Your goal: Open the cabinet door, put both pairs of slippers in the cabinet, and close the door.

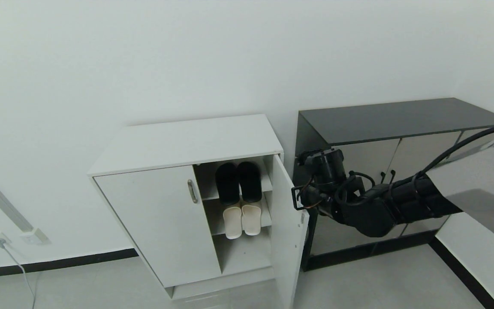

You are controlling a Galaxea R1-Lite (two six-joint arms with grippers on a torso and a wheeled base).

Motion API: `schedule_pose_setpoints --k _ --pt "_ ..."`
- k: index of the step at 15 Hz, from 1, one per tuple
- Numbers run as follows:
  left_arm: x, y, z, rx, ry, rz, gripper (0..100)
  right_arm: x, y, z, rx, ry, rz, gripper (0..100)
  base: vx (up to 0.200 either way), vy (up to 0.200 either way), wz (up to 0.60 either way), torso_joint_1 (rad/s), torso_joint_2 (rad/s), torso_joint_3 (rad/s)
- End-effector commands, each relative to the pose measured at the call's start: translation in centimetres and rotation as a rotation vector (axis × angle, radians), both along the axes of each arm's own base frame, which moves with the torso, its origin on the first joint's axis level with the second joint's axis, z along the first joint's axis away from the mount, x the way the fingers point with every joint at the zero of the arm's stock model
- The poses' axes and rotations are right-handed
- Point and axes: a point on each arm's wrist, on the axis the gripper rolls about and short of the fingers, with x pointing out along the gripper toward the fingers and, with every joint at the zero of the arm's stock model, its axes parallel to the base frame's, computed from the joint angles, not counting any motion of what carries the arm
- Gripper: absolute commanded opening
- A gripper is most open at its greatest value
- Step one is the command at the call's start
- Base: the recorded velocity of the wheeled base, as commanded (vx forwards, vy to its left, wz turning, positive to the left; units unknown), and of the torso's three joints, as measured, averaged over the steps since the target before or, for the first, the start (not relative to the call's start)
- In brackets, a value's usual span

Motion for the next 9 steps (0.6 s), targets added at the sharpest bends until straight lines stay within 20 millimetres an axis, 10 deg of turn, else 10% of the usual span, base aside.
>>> schedule_pose_setpoints --k 1,9 --pt "0.0 0.0 0.0 0.000 0.001 0.001 0 -2.6 1.1 1.8 0.035 -0.015 0.057 0 0.000 0.000 0.00 0.000 0.00 0.000" --pt "0.0 0.0 0.0 0.000 0.000 -0.001 0 -6.9 0.7 2.8 0.041 0.005 0.192 0 0.000 0.000 0.00 0.000 0.00 0.000"
